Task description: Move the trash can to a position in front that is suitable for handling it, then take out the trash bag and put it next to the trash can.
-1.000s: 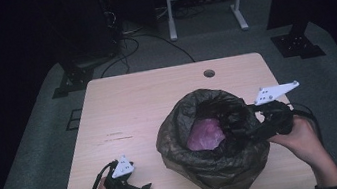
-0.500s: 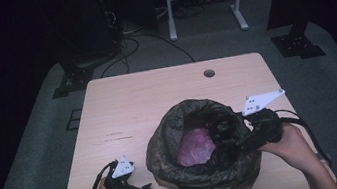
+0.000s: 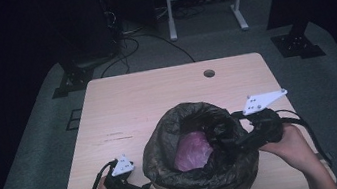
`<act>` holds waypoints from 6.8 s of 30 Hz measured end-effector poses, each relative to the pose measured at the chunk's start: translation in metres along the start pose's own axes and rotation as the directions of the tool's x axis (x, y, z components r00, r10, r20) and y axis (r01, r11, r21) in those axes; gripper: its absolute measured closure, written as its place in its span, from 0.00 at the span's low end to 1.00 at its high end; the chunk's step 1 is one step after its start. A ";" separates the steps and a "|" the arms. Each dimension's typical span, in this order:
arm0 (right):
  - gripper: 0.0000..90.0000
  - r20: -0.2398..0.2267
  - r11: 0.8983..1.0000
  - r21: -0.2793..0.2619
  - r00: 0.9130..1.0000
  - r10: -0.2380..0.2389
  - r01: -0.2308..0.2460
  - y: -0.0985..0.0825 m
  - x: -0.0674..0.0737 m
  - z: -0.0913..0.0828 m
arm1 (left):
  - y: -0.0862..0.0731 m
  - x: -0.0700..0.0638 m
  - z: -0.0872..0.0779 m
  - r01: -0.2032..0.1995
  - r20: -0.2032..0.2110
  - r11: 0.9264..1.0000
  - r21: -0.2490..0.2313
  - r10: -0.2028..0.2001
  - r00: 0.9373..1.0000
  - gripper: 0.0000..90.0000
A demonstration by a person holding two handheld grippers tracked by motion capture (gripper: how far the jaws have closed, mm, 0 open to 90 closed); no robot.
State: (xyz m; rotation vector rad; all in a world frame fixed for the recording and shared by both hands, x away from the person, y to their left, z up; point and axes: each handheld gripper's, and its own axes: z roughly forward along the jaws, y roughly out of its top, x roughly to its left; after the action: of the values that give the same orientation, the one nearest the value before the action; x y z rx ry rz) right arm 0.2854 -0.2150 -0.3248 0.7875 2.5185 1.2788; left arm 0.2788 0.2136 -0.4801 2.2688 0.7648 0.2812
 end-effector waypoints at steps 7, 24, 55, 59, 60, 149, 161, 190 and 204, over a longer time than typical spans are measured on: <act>0.11 0.012 0.997 -0.071 0.999 0.035 -0.034 -0.003 -0.009 -0.019 | 0.002 0.001 -0.004 0.015 0.016 1.000 0.022 -0.016 1.000 0.00; 0.11 0.061 0.972 -0.219 0.993 0.103 -0.087 -0.011 -0.022 -0.073 | 0.005 0.001 -0.018 0.024 0.035 1.000 0.000 -0.024 0.999 0.00; 0.11 0.163 0.969 -0.195 0.969 0.184 -0.151 -0.046 -0.050 -0.100 | 0.039 -0.012 -0.078 -0.041 0.192 0.991 -0.128 0.066 0.979 0.03; 0.11 0.166 0.971 -0.188 0.970 0.179 -0.148 -0.046 -0.051 -0.099 | 0.045 -0.014 -0.084 -0.058 0.213 0.990 -0.127 0.084 0.973 0.04; 0.11 0.166 0.971 -0.187 0.970 0.179 -0.148 -0.046 -0.050 -0.099 | 0.049 -0.015 -0.089 -0.069 0.220 0.989 -0.130 0.097 0.971 0.04; 0.11 0.169 0.973 -0.187 0.971 0.171 -0.138 -0.045 -0.048 -0.096 | 0.225 -0.041 -0.082 -0.172 0.430 0.877 -0.449 0.381 0.819 0.99; 0.11 0.167 0.972 -0.194 0.971 0.168 -0.135 -0.045 -0.047 -0.100 | 0.259 -0.057 -0.053 -0.212 0.457 0.888 -0.409 0.400 0.794 0.99; 0.11 0.168 0.971 -0.200 0.971 0.168 -0.133 -0.046 -0.048 -0.102 | 0.301 -0.107 0.017 -0.352 0.483 0.910 -0.219 0.414 0.771 0.96; 0.11 0.166 0.971 -0.199 0.972 0.166 -0.131 -0.046 -0.047 -0.101 | 0.292 -0.108 0.020 -0.362 0.460 0.916 -0.173 0.400 0.793 0.71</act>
State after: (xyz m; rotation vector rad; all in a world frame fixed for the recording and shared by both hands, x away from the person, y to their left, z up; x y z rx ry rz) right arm 0.2664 -0.3322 -0.3026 1.0152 2.1952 1.3961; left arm 0.3294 -0.0288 -0.2904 2.2643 0.0240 -0.0864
